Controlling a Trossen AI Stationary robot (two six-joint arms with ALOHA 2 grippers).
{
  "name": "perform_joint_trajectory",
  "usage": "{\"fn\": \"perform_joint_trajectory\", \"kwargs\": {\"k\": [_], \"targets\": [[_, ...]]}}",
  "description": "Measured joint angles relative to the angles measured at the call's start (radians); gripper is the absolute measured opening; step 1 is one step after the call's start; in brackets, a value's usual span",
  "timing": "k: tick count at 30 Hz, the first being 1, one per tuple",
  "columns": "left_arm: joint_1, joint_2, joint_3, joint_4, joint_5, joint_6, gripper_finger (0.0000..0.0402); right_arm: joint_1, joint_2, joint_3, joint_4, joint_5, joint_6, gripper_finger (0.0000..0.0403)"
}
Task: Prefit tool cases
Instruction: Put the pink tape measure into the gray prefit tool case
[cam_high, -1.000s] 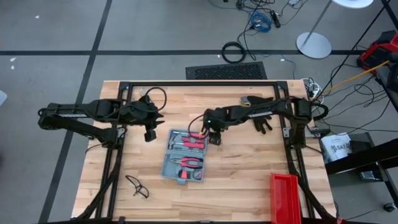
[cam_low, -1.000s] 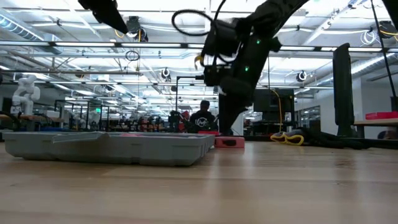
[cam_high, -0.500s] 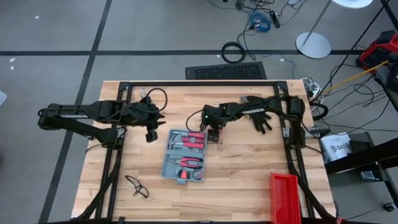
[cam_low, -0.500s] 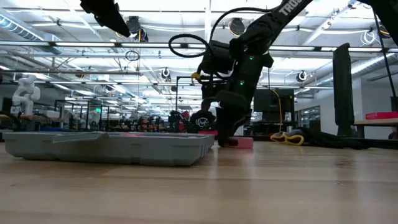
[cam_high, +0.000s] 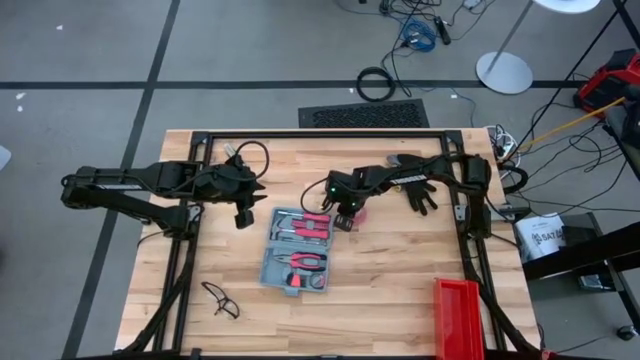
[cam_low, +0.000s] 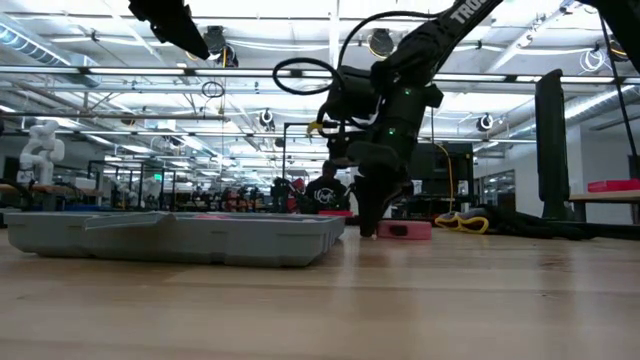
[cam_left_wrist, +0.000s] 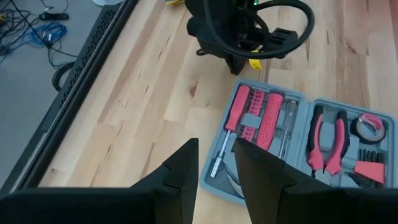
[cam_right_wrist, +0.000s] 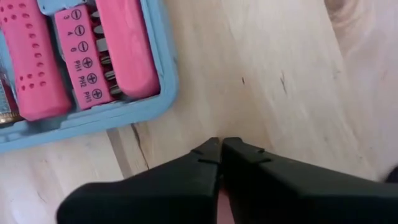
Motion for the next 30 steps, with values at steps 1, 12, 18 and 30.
{"fn": "perform_joint_trajectory", "kwargs": {"k": [1,12,18,30], "targets": [[0.0,0.0,0.0,0.0,0.0,0.0,0.0111,0.002,-0.015,0.0,0.0,0.012,0.0,0.0002],[0.0,0.0,0.0,0.0,0.0,0.0,0.0111,0.006,-0.249,-0.006,-0.041,0.143,-0.001,0.0001],[0.0,0.0,0.0,-0.001,0.0,0.0,0.0111,0.006,-0.346,-0.003,-0.013,0.141,0.018,0.0001],[-0.002,0.0,0.0,-0.017,-0.279,-0.016,0.0111,0.096,-0.389,0.0,0.174,-0.091,0.266,0.0001]]}}
